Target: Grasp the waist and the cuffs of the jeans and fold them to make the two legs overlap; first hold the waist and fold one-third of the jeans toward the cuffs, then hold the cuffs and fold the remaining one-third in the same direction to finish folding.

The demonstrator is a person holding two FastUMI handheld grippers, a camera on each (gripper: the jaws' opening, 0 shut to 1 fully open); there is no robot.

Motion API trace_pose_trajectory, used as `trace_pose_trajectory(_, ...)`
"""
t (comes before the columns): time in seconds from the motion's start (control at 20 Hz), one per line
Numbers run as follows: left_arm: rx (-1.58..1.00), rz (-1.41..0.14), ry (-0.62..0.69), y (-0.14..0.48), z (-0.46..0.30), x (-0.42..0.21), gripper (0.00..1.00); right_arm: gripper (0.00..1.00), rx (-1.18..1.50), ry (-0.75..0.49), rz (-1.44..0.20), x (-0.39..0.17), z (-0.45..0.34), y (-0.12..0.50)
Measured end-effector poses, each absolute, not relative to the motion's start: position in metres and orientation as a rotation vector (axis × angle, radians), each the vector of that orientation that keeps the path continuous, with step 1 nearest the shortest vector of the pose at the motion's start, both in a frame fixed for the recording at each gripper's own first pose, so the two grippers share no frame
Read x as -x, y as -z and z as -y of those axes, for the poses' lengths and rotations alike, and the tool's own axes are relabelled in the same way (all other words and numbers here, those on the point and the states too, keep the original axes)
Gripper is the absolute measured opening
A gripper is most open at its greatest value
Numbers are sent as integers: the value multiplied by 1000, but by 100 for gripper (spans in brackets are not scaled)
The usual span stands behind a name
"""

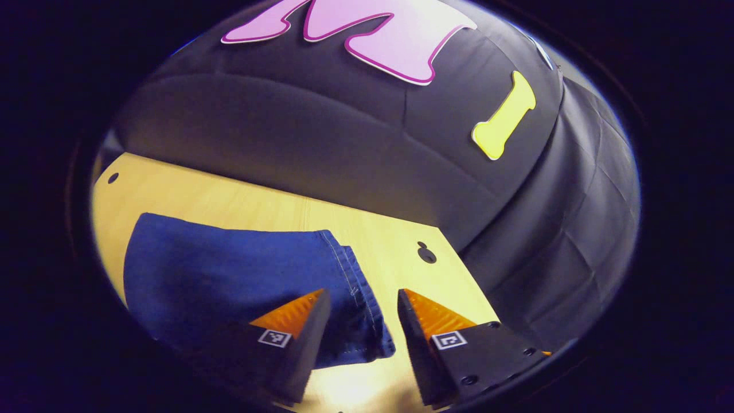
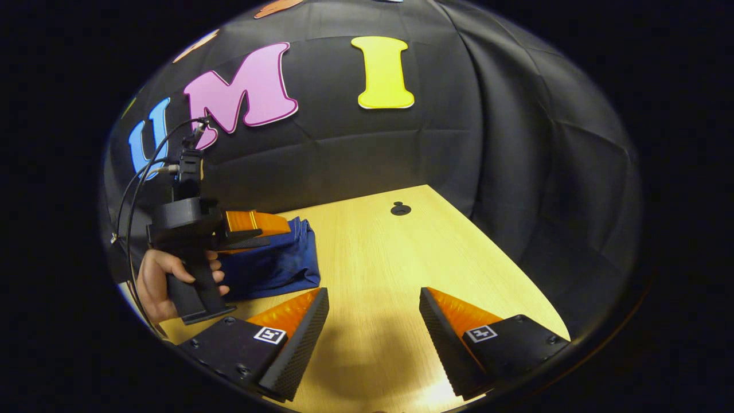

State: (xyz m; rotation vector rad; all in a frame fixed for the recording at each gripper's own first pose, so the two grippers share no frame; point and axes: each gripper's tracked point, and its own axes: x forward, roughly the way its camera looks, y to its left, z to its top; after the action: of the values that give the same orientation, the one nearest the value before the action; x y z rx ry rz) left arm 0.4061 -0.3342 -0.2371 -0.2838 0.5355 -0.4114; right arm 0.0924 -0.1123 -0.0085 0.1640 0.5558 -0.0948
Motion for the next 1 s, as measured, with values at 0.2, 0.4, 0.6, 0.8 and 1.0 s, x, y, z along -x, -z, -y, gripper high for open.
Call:
trace_pose_trajectory(0.2, 200, -413, 427, 194, 307, -369, 97, 97, -180, 76, -527, -82, 85, -14)
trace_pose_trajectory(0.4, 112, -224, 356, 109, 222, -301, 97, 97, -175, 20, -459, -70, 41, -66)
trace_pose_trajectory(0.6, 20, -96, 254, 38, 134, -213, 96, 97, -144, -45, -347, -52, -5, -143)
trace_pose_trajectory(0.8, 21, -36, 160, -10, 62, -145, 96, 96, -88, -66, -179, -27, -29, -236)
trace_pose_trajectory(1.0, 109, 39, 93, -41, 18, -95, 96, 96, -71, -48, -43, 6, -43, -294)
